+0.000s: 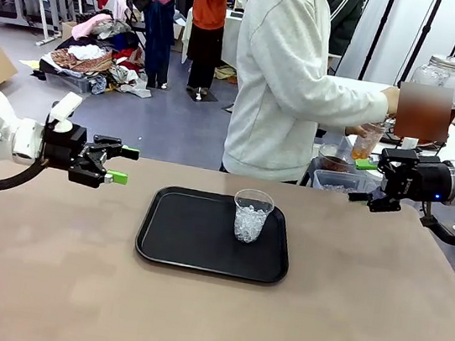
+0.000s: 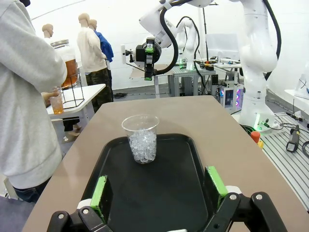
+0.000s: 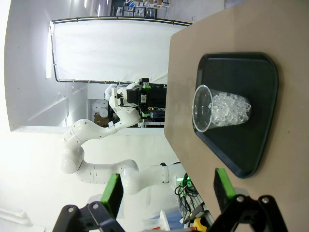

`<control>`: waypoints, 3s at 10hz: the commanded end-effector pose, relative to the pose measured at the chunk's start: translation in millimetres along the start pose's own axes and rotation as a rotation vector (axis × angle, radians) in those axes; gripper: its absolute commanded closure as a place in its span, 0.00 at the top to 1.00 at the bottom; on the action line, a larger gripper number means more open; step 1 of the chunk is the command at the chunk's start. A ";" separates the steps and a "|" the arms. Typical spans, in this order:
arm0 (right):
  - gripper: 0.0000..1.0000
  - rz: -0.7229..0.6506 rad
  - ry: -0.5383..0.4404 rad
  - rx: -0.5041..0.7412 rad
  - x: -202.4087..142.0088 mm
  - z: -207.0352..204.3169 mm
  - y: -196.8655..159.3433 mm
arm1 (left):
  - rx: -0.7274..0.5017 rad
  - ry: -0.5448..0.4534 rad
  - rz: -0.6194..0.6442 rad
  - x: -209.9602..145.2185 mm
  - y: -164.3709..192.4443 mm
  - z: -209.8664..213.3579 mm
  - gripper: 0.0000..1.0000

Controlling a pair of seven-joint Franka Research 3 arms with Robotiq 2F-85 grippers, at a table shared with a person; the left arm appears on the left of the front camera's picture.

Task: Pour the drink into the iced cup.
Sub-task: Pick up the iced cup indicated by the human and present it to them.

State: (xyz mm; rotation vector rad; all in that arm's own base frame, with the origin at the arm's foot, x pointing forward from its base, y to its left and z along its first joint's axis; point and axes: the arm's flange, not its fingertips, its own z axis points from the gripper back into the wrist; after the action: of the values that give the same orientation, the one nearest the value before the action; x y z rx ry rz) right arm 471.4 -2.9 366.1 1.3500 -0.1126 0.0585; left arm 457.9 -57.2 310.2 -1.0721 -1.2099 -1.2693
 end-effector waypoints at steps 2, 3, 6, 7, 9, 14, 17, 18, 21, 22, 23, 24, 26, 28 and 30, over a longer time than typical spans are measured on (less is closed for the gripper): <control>1.00 0.002 -0.004 -0.001 -0.6 0.3 1.3 | -0.002 0.000 -0.006 0.8 0.1 -0.6 1.00; 1.00 0.002 -0.004 -0.001 -0.6 0.3 1.3 | -0.002 0.000 -0.006 0.8 0.1 -0.6 1.00; 1.00 0.002 -0.004 -0.001 -0.6 0.3 1.3 | -0.002 0.000 -0.006 0.8 0.1 -0.6 1.00; 1.00 0.002 -0.004 -0.001 -0.6 0.3 1.3 | -0.002 0.000 -0.006 0.8 0.1 -0.6 1.00; 1.00 0.002 -0.004 -0.001 -0.6 0.3 1.3 | -0.002 0.000 -0.006 0.8 0.1 -0.6 1.00; 1.00 0.002 -0.004 -0.001 -0.6 0.3 1.3 | -0.002 0.000 -0.006 0.8 0.1 -0.6 1.00; 1.00 0.002 -0.004 -0.001 -0.6 0.3 1.3 | -0.002 0.000 -0.006 0.8 0.1 -0.6 1.00; 1.00 0.002 -0.004 -0.001 -0.6 0.3 1.3 | -0.002 0.000 -0.006 0.8 0.1 -0.6 1.00; 1.00 0.002 -0.004 -0.001 -0.6 0.3 1.3 | -0.002 0.000 -0.006 0.8 0.1 -0.6 1.00; 1.00 0.002 -0.004 -0.001 -0.6 0.3 1.3 | -0.002 0.000 -0.006 0.8 0.1 -0.6 1.00; 1.00 0.002 -0.004 -0.001 -0.6 0.3 1.3 | -0.002 0.000 -0.006 0.8 0.1 -0.6 1.00; 1.00 0.002 -0.004 -0.001 -0.6 0.3 1.3 | -0.002 0.000 -0.006 0.8 0.1 -0.6 1.00; 1.00 0.002 -0.004 -0.001 -0.6 0.3 1.3 | -0.002 0.000 -0.006 0.8 0.1 -0.6 1.00; 1.00 0.002 -0.004 -0.001 -0.6 0.3 1.3 | -0.002 0.000 -0.006 0.8 0.1 -0.6 1.00; 1.00 0.002 -0.004 -0.001 -0.6 0.3 1.3 | -0.002 0.000 -0.006 0.8 0.1 -0.6 1.00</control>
State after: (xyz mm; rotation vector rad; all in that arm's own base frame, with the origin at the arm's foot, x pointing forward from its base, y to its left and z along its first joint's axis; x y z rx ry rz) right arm 471.4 -2.9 366.1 1.3500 -0.1126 0.0585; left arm 457.9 -57.2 310.2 -1.0721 -1.2099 -1.2694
